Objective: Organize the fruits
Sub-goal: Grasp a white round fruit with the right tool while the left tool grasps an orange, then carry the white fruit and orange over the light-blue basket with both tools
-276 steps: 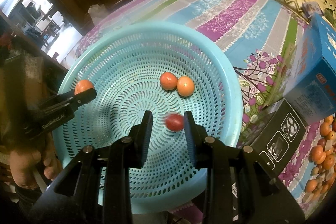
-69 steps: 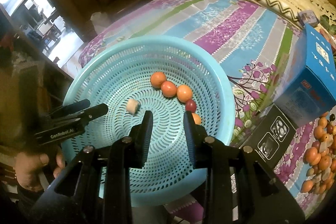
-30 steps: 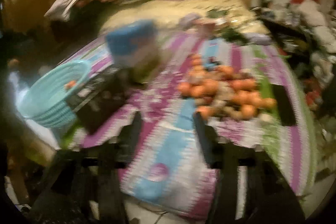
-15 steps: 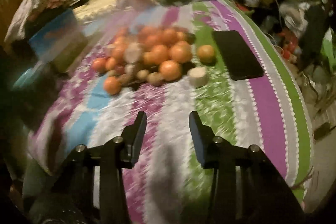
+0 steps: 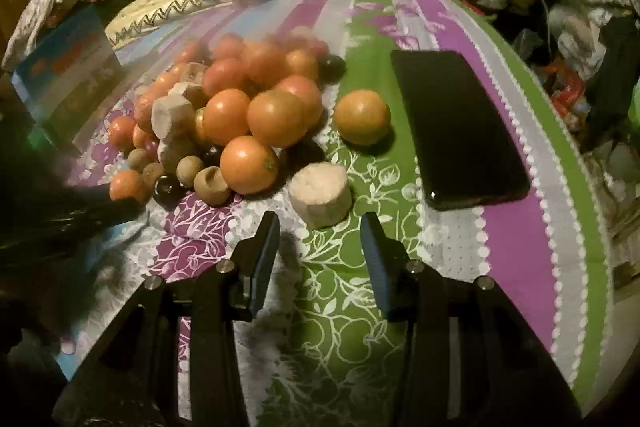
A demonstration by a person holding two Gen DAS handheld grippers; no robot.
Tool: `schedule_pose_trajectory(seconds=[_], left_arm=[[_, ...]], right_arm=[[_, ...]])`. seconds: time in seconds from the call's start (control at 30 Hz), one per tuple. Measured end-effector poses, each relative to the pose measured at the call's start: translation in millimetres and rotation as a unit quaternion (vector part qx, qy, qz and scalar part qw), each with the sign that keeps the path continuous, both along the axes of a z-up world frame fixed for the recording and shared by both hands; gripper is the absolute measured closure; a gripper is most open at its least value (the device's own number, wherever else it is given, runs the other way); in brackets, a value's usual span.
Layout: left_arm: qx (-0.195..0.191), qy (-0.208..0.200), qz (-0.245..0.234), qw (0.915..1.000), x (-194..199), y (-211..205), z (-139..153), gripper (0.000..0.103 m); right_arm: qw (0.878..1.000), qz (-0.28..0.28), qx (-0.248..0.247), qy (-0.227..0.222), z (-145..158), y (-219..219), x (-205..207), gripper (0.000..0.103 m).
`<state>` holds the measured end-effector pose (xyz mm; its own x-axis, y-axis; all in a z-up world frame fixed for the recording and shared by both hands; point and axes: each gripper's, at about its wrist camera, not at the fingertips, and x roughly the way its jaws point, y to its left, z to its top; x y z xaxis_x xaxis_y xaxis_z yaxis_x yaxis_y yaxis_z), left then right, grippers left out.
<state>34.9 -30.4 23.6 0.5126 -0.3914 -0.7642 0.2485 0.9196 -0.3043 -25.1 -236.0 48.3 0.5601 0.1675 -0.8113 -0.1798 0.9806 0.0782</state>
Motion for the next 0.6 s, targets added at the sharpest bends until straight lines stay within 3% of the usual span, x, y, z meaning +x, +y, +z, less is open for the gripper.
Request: schedule_pose_trajectory(seconds=[0.23, 0.3, 0.47, 0.53, 0.6], left_arm=[[0.009, -0.013, 0.012, 0.9998, 6, -4, -3, 0.052], [0.014, -0.013, 0.017, 0.9997, 6, -5, -3, 0.056], [0.02, -0.013, 0.015, 0.9996, 6, -6, -4, 0.062], [0.025, -0.015, 0.014, 0.9995, 5, -7, -3, 0.062], [0.025, -0.014, 0.022, 0.9993, 4, -8, -1, 0.063]], right_arm=[[1.0, -0.004, 0.003, -0.009, -3, 1, 8, 0.061], [1.0, -0.004, -0.002, -0.011, -2, 2, 12, 0.061], [0.999, -0.002, -0.039, -0.011, -8, 12, 18, 0.062], [0.999, -0.001, -0.054, -0.01, -9, 17, 18, 0.068], [0.998, -0.011, -0.064, -0.009, -7, 22, 17, 0.068]])
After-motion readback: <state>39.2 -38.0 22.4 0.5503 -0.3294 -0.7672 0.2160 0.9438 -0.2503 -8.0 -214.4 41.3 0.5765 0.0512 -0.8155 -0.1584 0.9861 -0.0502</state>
